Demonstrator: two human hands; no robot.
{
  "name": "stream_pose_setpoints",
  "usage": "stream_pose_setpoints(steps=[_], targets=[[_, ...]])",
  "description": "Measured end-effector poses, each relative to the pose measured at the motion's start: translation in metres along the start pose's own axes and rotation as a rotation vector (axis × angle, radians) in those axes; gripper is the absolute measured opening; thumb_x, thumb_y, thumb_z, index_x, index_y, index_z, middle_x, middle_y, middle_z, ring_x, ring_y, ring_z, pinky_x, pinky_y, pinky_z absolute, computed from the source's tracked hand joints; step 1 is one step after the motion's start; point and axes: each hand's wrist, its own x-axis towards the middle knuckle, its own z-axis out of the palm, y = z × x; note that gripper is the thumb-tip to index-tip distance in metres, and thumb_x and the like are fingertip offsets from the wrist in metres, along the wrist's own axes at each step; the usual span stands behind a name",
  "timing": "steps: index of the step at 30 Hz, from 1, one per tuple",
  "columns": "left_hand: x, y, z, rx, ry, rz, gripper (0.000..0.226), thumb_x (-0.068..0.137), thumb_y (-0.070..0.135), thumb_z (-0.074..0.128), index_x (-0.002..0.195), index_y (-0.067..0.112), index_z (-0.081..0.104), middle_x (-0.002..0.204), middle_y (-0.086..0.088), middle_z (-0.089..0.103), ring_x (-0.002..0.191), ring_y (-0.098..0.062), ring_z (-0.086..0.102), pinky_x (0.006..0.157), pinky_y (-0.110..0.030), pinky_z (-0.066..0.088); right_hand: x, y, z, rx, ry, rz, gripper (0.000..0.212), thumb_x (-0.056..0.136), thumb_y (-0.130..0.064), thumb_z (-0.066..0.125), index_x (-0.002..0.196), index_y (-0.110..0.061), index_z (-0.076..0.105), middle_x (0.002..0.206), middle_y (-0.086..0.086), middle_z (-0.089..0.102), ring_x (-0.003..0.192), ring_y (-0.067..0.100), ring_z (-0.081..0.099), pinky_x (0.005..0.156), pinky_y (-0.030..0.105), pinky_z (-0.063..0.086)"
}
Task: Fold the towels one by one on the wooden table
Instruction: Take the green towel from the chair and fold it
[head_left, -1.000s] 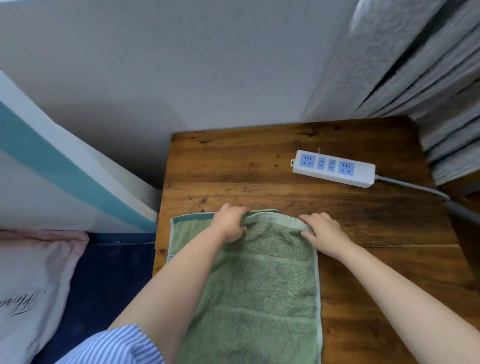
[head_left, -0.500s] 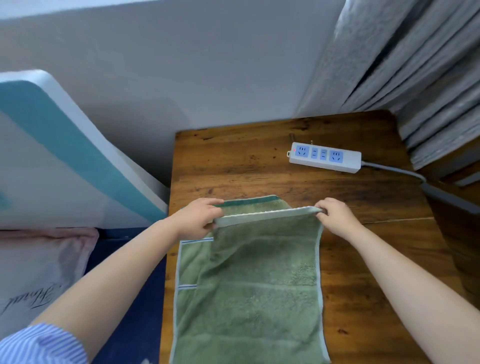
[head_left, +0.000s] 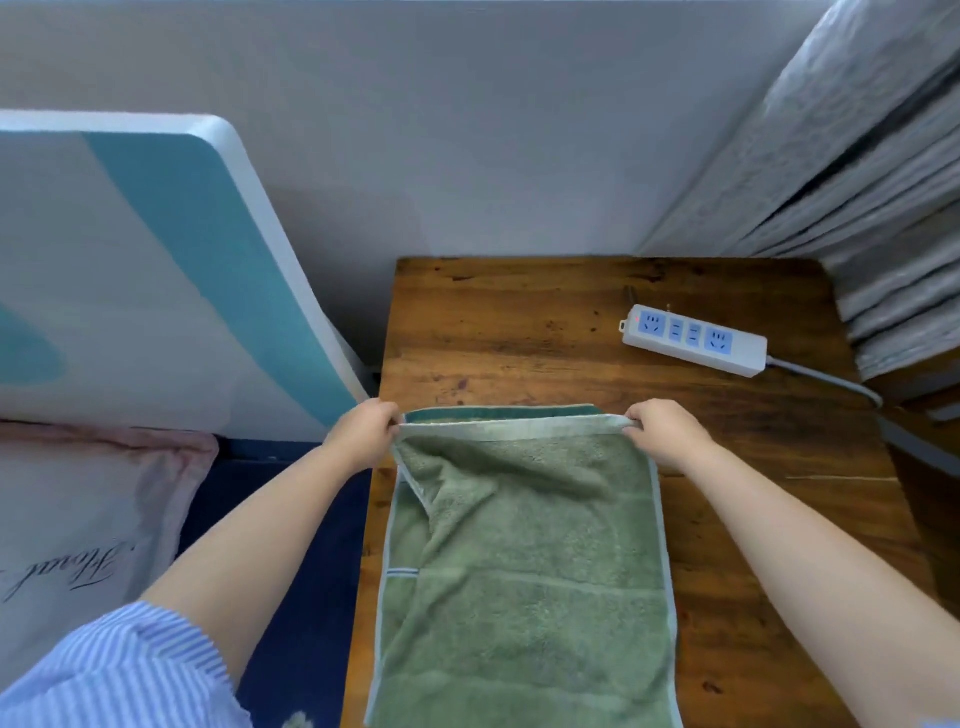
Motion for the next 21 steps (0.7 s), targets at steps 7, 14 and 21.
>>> stream_pose_setpoints(steps=[7, 14, 21], targets=[[0.041, 0.007, 0.021, 0.029, 0.028, -0.11, 0.018, 0.091, 0.003, 0.042, 0.106, 0.005, 0.051, 0.114, -0.013, 0.053, 0.104, -0.029, 0.051, 0.08, -0.038, 0.047, 0.044, -0.017, 0.013, -0.061, -0.067, -0.138, 0.024, 0.091, -0.012, 0.049, 0.108, -0.007, 0.065, 0.134, 0.009, 0.047, 0.125, 0.025, 0.041, 0.104, 0.035, 0.037], [0.055, 0.003, 0.034, 0.03, 0.002, -0.005, 0.02, 0.094, 0.016, 0.046, 0.107, 0.003, 0.053, 0.117, -0.014, 0.053, 0.113, -0.029, 0.045, 0.089, -0.039, 0.042, 0.063, -0.025, 0.01, -0.111, -0.282, -0.253, 0.013, 0.089, -0.021, 0.052, 0.093, -0.017, 0.063, 0.134, 0.0, 0.05, 0.133, 0.023, 0.027, 0.108, 0.04, 0.025], [0.048, -0.002, 0.026, -0.08, -0.063, -0.006, 0.008, 0.094, 0.013, 0.047, 0.098, 0.007, 0.049, 0.112, -0.016, 0.055, 0.104, -0.029, 0.051, 0.08, -0.032, 0.04, 0.053, -0.013, -0.008, -0.198, -0.345, -0.27, 0.01, 0.089, -0.018, 0.05, 0.088, -0.013, 0.059, 0.089, 0.002, 0.055, 0.092, 0.018, 0.046, 0.077, 0.03, 0.04]])
